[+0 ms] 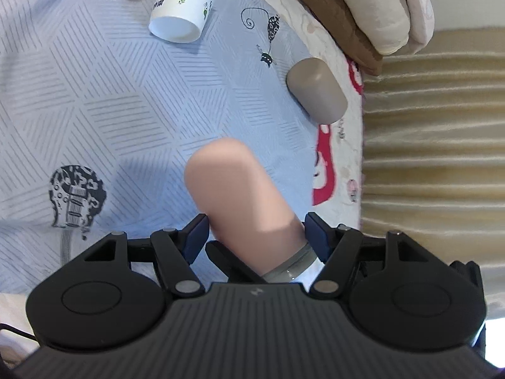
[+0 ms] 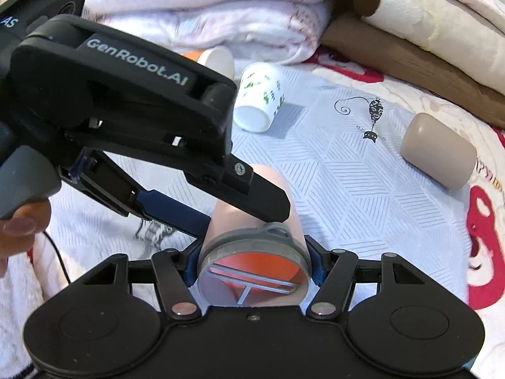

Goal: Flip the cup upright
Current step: 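Close the right gripper around the pink cup's body, then lift the pink cup with the right gripper and rotate it open end up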

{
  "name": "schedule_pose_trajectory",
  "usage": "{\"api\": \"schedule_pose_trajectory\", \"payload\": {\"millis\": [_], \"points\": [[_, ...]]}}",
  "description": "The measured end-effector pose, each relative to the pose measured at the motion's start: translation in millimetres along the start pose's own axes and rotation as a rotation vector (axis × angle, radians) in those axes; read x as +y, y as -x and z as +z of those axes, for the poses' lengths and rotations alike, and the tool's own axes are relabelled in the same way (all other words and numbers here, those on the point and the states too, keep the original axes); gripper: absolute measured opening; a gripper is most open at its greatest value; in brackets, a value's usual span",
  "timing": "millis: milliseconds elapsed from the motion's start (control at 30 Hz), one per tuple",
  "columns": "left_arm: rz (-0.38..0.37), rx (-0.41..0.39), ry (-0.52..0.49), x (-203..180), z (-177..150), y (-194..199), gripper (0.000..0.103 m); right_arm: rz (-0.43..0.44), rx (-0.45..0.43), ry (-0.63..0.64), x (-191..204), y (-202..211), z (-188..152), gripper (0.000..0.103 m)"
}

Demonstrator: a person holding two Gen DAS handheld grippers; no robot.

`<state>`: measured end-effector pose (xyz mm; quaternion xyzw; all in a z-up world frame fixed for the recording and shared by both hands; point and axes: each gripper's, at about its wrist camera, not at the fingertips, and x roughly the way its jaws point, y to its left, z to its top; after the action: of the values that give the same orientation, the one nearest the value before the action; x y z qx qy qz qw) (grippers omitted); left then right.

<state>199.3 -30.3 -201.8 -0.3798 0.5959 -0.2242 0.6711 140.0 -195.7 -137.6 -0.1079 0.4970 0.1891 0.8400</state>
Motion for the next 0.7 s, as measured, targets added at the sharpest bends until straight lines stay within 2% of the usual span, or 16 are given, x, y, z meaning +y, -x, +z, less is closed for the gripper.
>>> {"api": "schedule_pose_trajectory", "payload": {"millis": [67,233,367,533,700], "points": [[-0.012,-0.003,0.005,2,4,1,0.065,-0.008,0.050,0.041,2,1,9,0.069],[0.043,-0.040,0.002,8,15,7,0.065,0.028,0.208,0.095,4,-9,33,0.069],[0.040,-0.063,0.036,20,24,9,0.065,0.031,0.295,0.126,5,-22,48,0.068],[0.061,-0.129,-0.021,17,35,19,0.064,0.032,0.259,0.134,3,-32,63,0.068],[0.013,-0.158,-0.087,6,41,27,0.064,0.040,0.163,0.133,3,-34,63,0.068]]}}
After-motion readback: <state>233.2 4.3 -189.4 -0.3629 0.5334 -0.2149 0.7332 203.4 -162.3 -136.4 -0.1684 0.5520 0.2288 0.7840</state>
